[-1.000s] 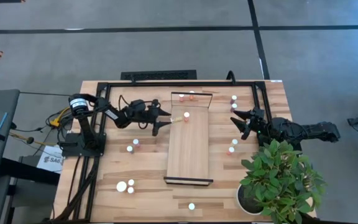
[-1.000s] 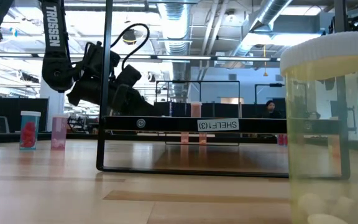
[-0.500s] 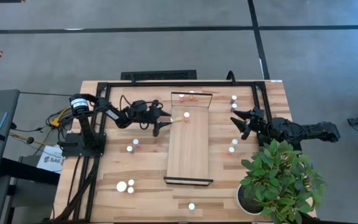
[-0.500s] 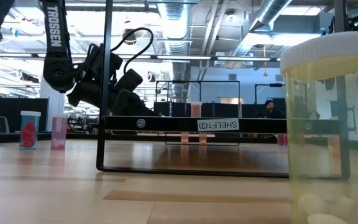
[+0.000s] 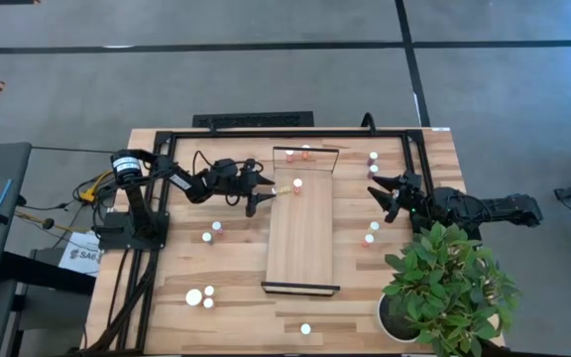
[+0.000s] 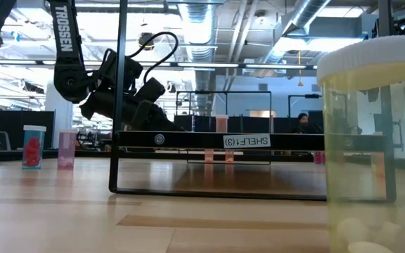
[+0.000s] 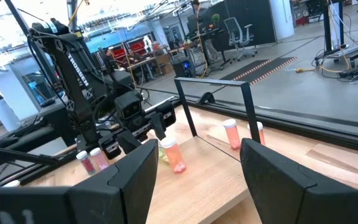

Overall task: Pick and place medicine bottles onto shelf by color
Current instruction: Put the yellow pill bottle on the shelf

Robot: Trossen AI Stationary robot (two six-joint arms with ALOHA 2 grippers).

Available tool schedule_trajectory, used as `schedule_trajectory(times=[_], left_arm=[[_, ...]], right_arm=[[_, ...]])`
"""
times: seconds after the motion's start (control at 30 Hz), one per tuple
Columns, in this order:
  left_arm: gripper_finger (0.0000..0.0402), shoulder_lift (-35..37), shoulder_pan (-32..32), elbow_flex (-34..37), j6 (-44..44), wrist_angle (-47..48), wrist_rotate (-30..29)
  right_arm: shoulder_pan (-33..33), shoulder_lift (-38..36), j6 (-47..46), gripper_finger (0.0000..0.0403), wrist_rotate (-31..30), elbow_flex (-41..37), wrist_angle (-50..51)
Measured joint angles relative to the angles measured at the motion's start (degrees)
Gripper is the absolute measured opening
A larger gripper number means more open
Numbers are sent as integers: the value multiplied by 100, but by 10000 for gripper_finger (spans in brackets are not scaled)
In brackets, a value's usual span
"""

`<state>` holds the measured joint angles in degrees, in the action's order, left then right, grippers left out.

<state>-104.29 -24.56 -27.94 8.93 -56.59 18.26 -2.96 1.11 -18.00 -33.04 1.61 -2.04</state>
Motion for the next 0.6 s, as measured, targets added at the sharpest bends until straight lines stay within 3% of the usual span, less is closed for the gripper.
schedule_trajectory(times=[0.6], left_arm=[[191, 0, 0, -50, 50, 123, -72]], right_arm=[[0, 1, -2, 251, 0, -1, 0]])
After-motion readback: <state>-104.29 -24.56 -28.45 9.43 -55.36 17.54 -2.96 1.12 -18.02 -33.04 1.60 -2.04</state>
